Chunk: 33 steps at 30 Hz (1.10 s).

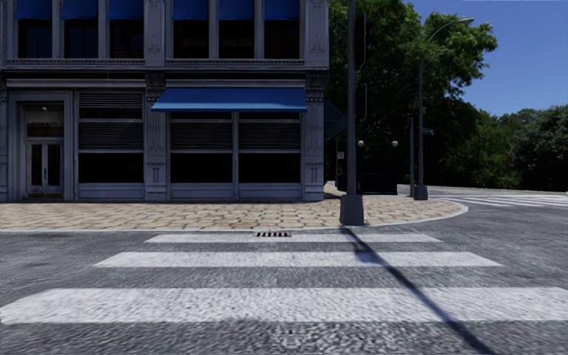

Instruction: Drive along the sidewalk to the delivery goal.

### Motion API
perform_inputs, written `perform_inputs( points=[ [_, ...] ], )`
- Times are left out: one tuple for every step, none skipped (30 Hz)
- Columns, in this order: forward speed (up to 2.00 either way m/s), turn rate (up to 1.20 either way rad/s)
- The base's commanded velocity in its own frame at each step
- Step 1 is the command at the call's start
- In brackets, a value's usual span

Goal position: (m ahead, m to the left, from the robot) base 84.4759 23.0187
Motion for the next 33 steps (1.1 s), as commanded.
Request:
perform_inputs(
  points=[
    [2.0,-0.28],
    [2.0,-0.28],
    [2.0,-0.28],
    [2.0,-0.28],
    [2.0,-0.28],
    [2.0,-0.28],
    [2.0,-0.28],
    [2.0,-0.28],
    [2.0,-0.28],
    [2.0,-0.28],
    [2.0,-0.27],
    [2.0,-0.27],
    [2.0,-0.27],
    [2.0,-0.27],
    [2.0,-0.27],
    [2.0,-0.1],
    [2.0,0.0],
    [2.0,0.0],
    [2.0,0.0],
    [2.0,0.0],
    [2.0,0.0],
    [2.0,0.0],
    [2.0,0.0],
    [2.0,0.0],
    [2.0,0.0],
    [2.0,0.0],
    [2.0,0.0],
    [2.0,0.0],
    [2.0,0.0],
    [2.0,0.0],
    [2.0,0.0],
    [2.0,0.0],
    [2.0,0.0]
  ],
)
